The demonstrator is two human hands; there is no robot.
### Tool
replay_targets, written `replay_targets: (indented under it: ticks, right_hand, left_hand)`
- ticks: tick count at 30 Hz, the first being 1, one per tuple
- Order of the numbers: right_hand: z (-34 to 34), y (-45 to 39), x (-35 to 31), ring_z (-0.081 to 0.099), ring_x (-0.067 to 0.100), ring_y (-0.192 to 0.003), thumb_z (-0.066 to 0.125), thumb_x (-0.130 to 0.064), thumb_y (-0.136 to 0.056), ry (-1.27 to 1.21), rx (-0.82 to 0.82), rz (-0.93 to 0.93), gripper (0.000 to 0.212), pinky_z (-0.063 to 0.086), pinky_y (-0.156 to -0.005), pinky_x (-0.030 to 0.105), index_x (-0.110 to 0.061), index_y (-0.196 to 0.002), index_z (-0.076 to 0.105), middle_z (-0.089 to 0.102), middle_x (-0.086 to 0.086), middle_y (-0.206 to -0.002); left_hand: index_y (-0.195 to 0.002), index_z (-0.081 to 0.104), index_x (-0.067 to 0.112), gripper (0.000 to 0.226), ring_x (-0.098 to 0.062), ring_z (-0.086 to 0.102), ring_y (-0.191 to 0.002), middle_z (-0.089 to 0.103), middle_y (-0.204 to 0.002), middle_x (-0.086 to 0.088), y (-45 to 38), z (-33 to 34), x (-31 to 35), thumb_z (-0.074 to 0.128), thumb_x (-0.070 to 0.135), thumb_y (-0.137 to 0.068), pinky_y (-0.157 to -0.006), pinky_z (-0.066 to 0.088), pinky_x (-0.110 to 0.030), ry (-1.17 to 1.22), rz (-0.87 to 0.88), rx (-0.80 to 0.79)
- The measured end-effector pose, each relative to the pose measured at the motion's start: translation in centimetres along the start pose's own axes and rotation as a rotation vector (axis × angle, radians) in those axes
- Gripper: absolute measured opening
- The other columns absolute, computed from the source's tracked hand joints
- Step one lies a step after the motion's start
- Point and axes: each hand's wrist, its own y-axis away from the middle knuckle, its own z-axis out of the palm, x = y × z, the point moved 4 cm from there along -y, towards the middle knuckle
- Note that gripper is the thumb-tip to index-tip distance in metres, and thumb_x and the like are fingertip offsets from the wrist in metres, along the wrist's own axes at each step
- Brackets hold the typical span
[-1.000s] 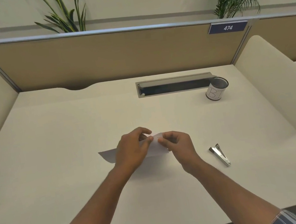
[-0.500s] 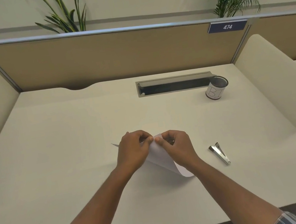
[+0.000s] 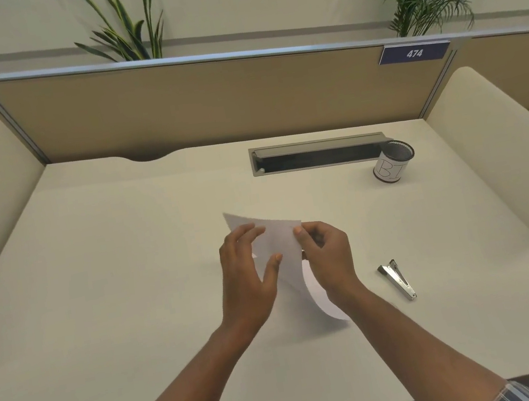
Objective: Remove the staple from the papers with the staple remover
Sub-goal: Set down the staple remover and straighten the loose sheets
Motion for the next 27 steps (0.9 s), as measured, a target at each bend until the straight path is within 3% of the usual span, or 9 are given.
replay_targets:
  ticks: [3,6,10,14,17,19,21,24,27]
  right_hand:
    - [0.9,0.3,-0.8,0.076,0.022,-0.091,0.067,-0.025,-0.099,-0.087,-0.038,-0.002,0.014,0.064,-0.083,0.04,-0.014,-0.102,0.075,0.079,0.003,-0.094]
    - [2.2,1.0,-1.6,0.075,0.02,-0.099,0.065,-0.02,-0.1,-0.128,-0.138,-0.029,0.015,0.061,-0.089,0.037,-0.015,-0.106,0.077,0.08,0.001,-0.101]
    - [3.0,1.5,-1.8,0.07,0.018,-0.114,0.061,-0.016,-0.102,-0.071,-0.247,-0.123,0.021,0.057,-0.1,0.042,-0.015,-0.116,0.077,0.078,-0.001,-0.115]
    - [1.7,0.7,-1.8,0.068,0.011,-0.111,0.067,-0.016,-0.097,0.089,-0.07,-0.239,0.021,0.059,-0.096,0.036,-0.018,-0.117,0.074,0.075,-0.007,-0.117]
    - [-0.7,-1.4,-0.9,0.056,0.003,-0.124,0.076,-0.016,-0.089,0.167,0.087,-0.248,0.046,0.051,-0.101,0.031,-0.022,-0.132,0.06,0.06,-0.008,-0.132]
    - [-2.0,-3.0,0.4,0.048,0.007,-0.134,0.083,-0.022,-0.084,0.13,0.024,-0.086,0.072,0.042,-0.108,0.032,-0.025,-0.145,0.045,0.05,-0.007,-0.146]
    - [-2.9,-4.1,1.5,0.055,0.014,-0.132,0.087,-0.027,-0.078,-0.023,-0.093,0.074,0.085,0.047,-0.105,0.036,-0.025,-0.148,0.039,0.056,-0.003,-0.146]
    - [-3.7,-4.8,1.7,0.071,0.028,-0.113,0.086,-0.021,-0.076,-0.179,-0.157,0.113,0.066,0.058,-0.087,0.037,-0.011,-0.134,0.056,0.073,0.008,-0.124]
    - [-4.0,-4.4,1.5,0.075,0.024,-0.096,0.079,-0.008,-0.086,-0.189,-0.117,0.05,0.034,0.057,-0.081,0.036,-0.002,-0.118,0.067,0.077,0.013,-0.112]
  left_hand:
    - [-0.142,0.046,0.032,0.052,-0.004,0.042,-0.138,0.044,-0.146,0.016,0.5,0.9,-0.2,0.067,0.033,-0.095,-0.111,0.043,-0.029,0.213,-0.175,-0.087]
    - [-0.144,0.046,0.032,0.048,-0.002,0.054,-0.129,0.056,-0.139,0.016,0.5,1.3,0.1,0.062,0.036,-0.098,-0.106,0.051,-0.034,0.397,-0.278,-0.153]
    - [-0.116,0.062,0.038,0.02,-0.007,0.07,-0.1,0.073,-0.106,0.014,-0.3,-0.1,0.3,0.056,0.024,-0.103,-0.088,0.06,-0.037,0.432,-0.338,-0.016]
    - [-0.097,0.066,0.036,0.03,-0.008,0.07,-0.089,0.074,-0.091,0.019,-1.4,-1.6,-0.2,0.048,0.013,-0.105,-0.077,0.058,-0.028,0.457,-0.42,0.086]
    - [-0.099,0.067,0.03,0.033,-0.002,0.068,-0.083,0.075,-0.089,0.019,-2.0,-2.4,-0.4,0.045,0.006,-0.104,-0.076,0.056,-0.025,0.523,-0.415,0.057]
    - [-0.103,0.067,0.025,0.033,-0.003,0.068,-0.083,0.075,-0.091,0.015,-2.4,-2.8,-0.8,0.044,0.003,-0.104,-0.075,0.056,-0.024,0.565,-0.411,0.017]
    - [-0.107,0.067,0.021,0.03,-0.005,0.069,-0.086,0.076,-0.095,0.012,-2.7,-3.2,-1.2,0.044,0.002,-0.104,-0.077,0.056,-0.024,0.581,-0.403,-0.017]
    - [-0.106,0.067,0.019,0.029,-0.006,0.069,-0.087,0.075,-0.094,0.011,-3.2,-3.5,-1.6,0.044,0.002,-0.104,-0.079,0.056,-0.026,0.584,-0.392,-0.021]
    - [-0.106,0.066,0.017,0.028,-0.005,0.069,-0.084,0.075,-0.092,0.012,-3.4,-3.8,-1.6,0.044,0.001,-0.105,-0.075,0.056,-0.021,0.585,-0.362,0.01]
